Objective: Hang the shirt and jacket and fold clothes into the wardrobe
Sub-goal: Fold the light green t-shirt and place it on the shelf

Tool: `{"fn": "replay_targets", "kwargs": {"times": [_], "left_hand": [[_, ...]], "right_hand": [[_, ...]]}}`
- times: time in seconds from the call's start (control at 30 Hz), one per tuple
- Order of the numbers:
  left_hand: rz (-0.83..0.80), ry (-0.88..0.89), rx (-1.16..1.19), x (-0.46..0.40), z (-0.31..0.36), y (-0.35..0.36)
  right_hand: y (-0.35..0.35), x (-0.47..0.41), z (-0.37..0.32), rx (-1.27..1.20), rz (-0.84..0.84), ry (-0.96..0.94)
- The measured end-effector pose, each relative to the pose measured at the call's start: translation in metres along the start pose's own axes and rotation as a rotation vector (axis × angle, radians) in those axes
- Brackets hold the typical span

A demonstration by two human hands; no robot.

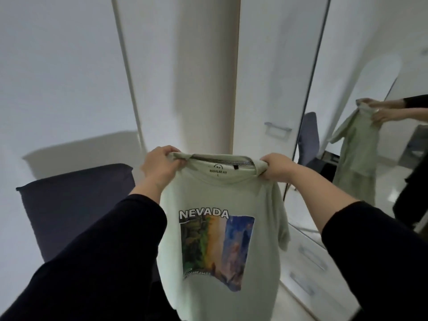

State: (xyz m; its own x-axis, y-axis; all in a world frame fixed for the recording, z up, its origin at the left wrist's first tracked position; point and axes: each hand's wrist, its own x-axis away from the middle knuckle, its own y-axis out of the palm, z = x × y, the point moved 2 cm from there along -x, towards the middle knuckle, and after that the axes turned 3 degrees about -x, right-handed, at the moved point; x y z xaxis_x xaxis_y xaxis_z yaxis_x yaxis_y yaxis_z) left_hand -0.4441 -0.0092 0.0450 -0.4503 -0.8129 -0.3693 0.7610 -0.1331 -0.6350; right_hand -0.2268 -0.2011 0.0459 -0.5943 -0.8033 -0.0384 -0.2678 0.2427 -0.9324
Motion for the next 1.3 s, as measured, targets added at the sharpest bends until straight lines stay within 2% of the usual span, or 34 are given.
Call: {"fn": "replay_targets", "kwargs": {"times": [0.07,0.2,0.27,0.37,0.43,0.5,0.67,0.73,0.8,0.87,1.03,1.17,1.23,1.3], "left_hand": [[-0.036,0.027,-0.072,-0.003,0.005,0.0],[-0.118,0.005,-0.066,-0.009,0.003,-0.003],[-0.159,0.001,-0.082,-0.012,0.006,-0.004],[-0.189,-0.01,-0.162,-0.016,0.013,-0.013],[-0.188,-0.03,-0.237,-0.018,0.012,-0.02],[-0.158,-0.052,-0.259,-0.022,0.008,-0.023],[-0.046,-0.031,-0.424,-0.03,0.017,-0.02],[-0.042,-0.026,-0.505,-0.031,0.025,-0.017],[-0.116,-0.01,-0.51,-0.032,0.033,-0.014],[-0.17,-0.014,-0.367,-0.036,0.034,-0.009],[-0.289,-0.026,0.298,-0.036,0.043,-0.001],[-0.261,-0.141,0.821,-0.031,0.054,-0.002],[-0.272,-0.162,0.929,-0.03,0.061,-0.002],[-0.289,-0.153,0.93,-0.027,0.067,-0.005]], "right_hand": [[-0.011,0.006,0.01,0.012,0.092,0.058],[-0.035,0.015,0.022,-0.03,0.232,0.25],[-0.041,0.016,0.021,-0.136,0.198,0.28],[-0.047,0.021,0.017,-0.354,0.011,0.279],[-0.051,0.024,0.014,-0.376,-0.029,0.28],[-0.053,0.025,0.01,-0.38,0.055,0.292],[-0.058,0.025,-0.005,-0.412,0.386,0.362],[-0.059,0.025,-0.009,-0.495,0.416,0.398],[-0.057,0.025,-0.011,-0.572,0.399,0.447],[-0.055,0.026,-0.011,-0.558,0.404,0.466],[-0.064,0.029,0.004,-0.512,0.48,0.495],[-0.071,0.033,0.005,-0.597,0.405,0.521],[-0.072,0.035,-0.003,-0.659,0.363,0.486],[-0.075,0.034,-0.006,-0.605,0.343,0.479]]}}
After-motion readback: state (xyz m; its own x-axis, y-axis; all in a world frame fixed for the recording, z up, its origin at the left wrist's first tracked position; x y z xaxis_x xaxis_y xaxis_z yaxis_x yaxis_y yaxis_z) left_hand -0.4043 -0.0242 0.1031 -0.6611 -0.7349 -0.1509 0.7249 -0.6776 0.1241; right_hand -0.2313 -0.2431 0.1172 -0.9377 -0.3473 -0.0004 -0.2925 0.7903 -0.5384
